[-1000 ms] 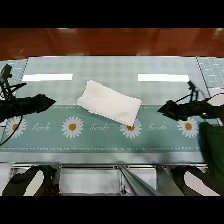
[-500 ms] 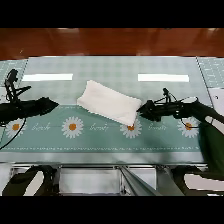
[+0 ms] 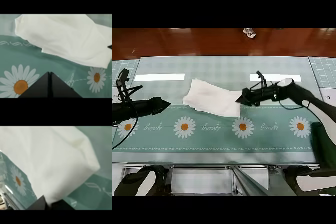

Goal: Fold the shirts.

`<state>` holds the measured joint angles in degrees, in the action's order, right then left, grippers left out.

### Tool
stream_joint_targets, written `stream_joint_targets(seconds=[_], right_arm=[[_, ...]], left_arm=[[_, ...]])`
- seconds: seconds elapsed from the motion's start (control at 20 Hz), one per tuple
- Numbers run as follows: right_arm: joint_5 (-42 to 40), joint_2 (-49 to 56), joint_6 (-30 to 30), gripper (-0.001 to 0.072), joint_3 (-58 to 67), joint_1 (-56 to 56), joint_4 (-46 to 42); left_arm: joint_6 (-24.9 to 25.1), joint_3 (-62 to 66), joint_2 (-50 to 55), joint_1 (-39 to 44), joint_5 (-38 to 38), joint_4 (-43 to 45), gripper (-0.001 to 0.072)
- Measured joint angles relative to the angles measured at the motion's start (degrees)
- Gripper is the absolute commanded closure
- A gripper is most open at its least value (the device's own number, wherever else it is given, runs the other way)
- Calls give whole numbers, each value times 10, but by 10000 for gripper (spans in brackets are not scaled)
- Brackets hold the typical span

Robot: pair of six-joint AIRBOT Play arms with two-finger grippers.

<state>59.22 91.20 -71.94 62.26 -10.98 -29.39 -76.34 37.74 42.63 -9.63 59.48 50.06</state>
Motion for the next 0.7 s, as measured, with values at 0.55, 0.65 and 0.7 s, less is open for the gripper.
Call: stream_joint_targets(seconds=[0.55,0.65,0.7], right_arm=[[205,3,-151,690,453,96,-274],[246,0,-160,690,500,134,-285],[262,-3,-162,690,515,153,-289]], left_arm=[[0,0,0,0,0,-2,689],[0,0,0,0,-1,-2,689],[0,0,0,0,-1,-2,689]])
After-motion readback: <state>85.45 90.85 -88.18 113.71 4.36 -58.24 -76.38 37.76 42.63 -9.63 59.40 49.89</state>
